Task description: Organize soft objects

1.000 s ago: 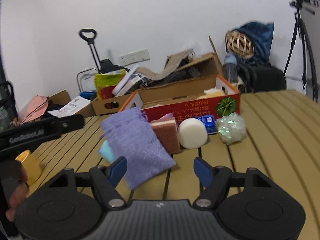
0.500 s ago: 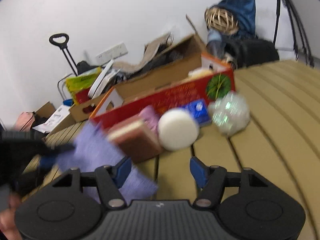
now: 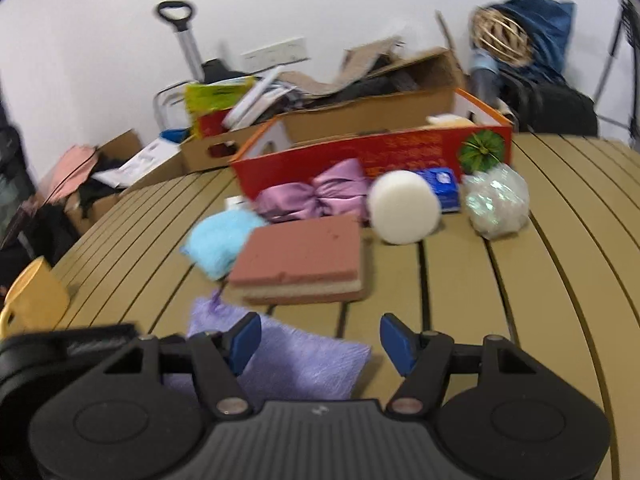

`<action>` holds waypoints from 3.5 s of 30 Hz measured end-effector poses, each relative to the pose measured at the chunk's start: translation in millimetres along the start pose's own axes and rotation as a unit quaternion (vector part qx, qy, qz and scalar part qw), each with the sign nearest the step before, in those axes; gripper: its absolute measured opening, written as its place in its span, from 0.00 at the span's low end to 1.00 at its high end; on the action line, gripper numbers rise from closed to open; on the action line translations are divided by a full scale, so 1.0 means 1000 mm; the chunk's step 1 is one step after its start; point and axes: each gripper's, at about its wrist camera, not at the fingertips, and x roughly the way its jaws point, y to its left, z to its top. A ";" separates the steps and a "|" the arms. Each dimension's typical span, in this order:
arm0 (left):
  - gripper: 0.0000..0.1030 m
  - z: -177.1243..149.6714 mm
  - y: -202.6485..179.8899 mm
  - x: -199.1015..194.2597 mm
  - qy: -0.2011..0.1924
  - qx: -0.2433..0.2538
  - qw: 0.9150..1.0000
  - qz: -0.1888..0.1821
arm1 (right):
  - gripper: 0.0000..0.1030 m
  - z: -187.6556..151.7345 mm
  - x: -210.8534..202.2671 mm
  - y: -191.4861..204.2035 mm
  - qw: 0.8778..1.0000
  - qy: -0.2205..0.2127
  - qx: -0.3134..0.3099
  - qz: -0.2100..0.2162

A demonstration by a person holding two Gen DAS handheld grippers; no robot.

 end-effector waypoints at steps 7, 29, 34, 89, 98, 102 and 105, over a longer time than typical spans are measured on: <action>0.18 -0.012 -0.005 -0.007 0.010 0.040 0.999 -0.008 | 0.14 -0.005 0.018 0.005 0.999 0.019 -0.033 -0.025; 0.16 -0.041 -0.018 -0.017 -0.035 0.096 0.995 -0.006 | 0.40 -0.034 -0.035 -0.005 0.999 -0.013 0.038 -0.033; 0.18 -0.042 -0.011 -0.025 -0.024 0.116 0.993 -0.016 | 0.02 -0.037 -0.027 -0.004 0.999 0.001 0.030 -0.030; 0.08 -0.030 0.021 -0.037 0.061 0.090 0.990 -0.093 | 0.53 -0.036 -0.024 -0.015 0.996 -0.047 0.072 -0.012; 0.04 -0.029 0.016 -0.042 0.049 0.097 0.989 -0.097 | 0.11 -0.036 -0.033 -0.018 0.994 -0.025 0.101 0.044; 0.04 -0.021 0.002 -0.053 0.025 0.113 0.985 -0.127 | 0.04 -0.030 -0.040 -0.014 0.993 -0.035 0.107 0.043; 0.04 -0.008 -0.012 -0.055 0.014 0.120 0.982 -0.146 | 0.04 -0.015 -0.051 -0.014 0.990 -0.060 0.115 0.047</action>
